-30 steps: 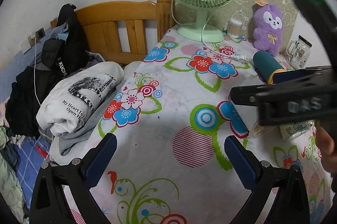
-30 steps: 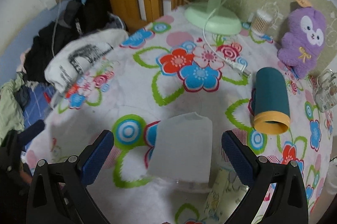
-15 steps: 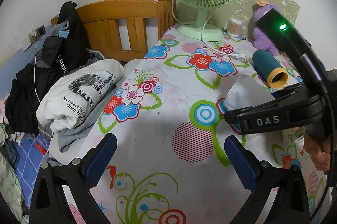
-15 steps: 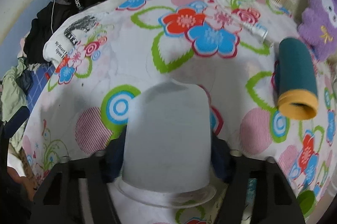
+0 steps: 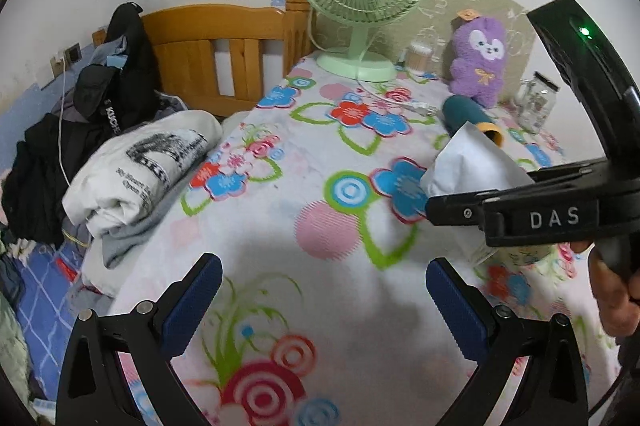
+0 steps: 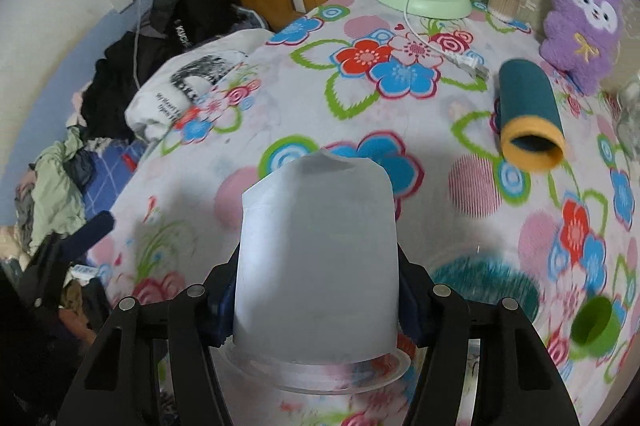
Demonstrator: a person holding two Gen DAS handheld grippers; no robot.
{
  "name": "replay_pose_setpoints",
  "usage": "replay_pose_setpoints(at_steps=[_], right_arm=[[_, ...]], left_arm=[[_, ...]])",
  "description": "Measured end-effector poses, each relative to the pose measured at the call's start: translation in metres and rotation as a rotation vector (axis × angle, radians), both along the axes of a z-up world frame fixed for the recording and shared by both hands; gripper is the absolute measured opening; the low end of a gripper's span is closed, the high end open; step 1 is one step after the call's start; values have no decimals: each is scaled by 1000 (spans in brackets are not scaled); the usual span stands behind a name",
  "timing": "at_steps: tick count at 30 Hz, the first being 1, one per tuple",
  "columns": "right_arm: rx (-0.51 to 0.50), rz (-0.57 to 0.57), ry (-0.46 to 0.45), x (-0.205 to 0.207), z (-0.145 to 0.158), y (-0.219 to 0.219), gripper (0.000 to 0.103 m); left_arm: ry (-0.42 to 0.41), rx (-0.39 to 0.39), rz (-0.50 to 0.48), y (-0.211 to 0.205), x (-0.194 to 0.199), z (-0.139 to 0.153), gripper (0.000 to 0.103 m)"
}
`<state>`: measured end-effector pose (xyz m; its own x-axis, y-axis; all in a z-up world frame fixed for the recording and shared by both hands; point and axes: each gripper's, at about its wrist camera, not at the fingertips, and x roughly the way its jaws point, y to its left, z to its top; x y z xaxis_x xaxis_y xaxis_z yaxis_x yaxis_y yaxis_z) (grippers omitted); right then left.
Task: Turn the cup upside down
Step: 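Lift the white paper cup with the right gripper and carry it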
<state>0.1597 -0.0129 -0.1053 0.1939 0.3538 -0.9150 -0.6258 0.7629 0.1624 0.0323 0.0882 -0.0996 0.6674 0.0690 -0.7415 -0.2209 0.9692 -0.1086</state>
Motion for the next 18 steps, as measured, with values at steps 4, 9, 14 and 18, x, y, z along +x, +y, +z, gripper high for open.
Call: replay_pose_setpoints(at_steps=[4,9,14,18], right_arm=[[8,-31,-12,-25,1,-20,65],[19,-100,-8,-47,-5,-50,65],[9,-152,-13,-69,-14,-72,65],[0,-187,-17,-81,-22,-82,65]], left_arm=[[-1,-10,-32,-16,-19,-1,103],[15,-12,-88,-37,-43,-6,103],[38,-13,-141,-58,-57,-14,103],[52,-7,-181,-74,-64,-18,103]])
